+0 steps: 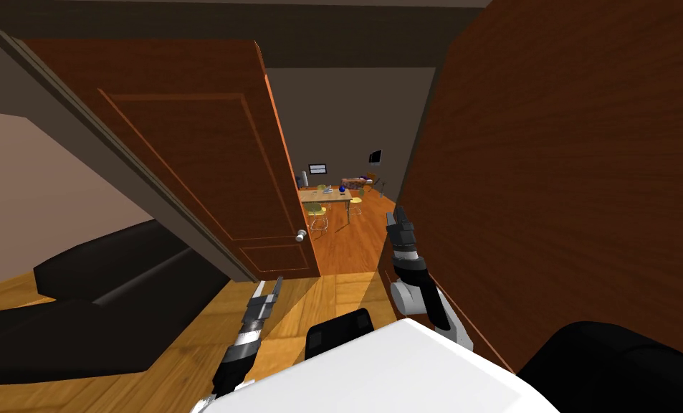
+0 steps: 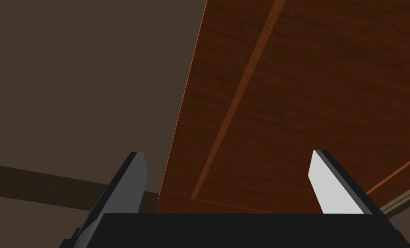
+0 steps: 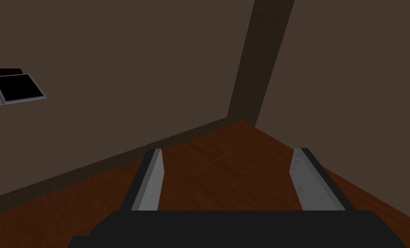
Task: Pull the door open
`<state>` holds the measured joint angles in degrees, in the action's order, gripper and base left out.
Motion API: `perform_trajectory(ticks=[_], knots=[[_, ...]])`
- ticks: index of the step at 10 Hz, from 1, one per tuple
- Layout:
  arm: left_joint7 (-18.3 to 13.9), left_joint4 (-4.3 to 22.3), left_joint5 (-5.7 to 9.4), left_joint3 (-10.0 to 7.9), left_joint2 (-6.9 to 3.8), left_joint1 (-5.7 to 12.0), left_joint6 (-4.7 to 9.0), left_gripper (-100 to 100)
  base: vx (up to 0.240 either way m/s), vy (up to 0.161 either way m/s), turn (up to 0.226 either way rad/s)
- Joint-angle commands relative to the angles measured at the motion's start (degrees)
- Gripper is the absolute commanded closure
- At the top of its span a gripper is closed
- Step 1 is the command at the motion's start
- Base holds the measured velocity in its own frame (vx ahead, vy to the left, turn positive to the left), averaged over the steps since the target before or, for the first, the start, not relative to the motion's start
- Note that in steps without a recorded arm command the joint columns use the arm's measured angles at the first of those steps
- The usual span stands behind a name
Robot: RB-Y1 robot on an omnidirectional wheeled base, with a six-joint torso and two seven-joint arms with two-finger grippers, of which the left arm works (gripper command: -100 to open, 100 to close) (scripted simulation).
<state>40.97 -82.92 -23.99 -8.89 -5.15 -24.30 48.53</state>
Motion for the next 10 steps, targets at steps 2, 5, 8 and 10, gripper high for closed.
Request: perform_trajectory(ticks=[2, 5, 8, 10], knots=[[3.1, 2.9, -2.24, -0.29, 0.25, -0.15, 1.62, -100, 0.161, -0.022, 0.036], [6.7, 6.9, -4.82, -0.80, 0.49, -0.03, 3.66, -100, 0.151, -0.019, 0.036], [9.9, 10.4, -7.13, -1.25, 0.78, 0.08, 5.48, -100, 0.193, -0.010, 0.040], [11.7, 12.4, -8.41, -1.50, 0.97, 0.13, 6.49, -100, 0.116, 0.001, 0.027]])
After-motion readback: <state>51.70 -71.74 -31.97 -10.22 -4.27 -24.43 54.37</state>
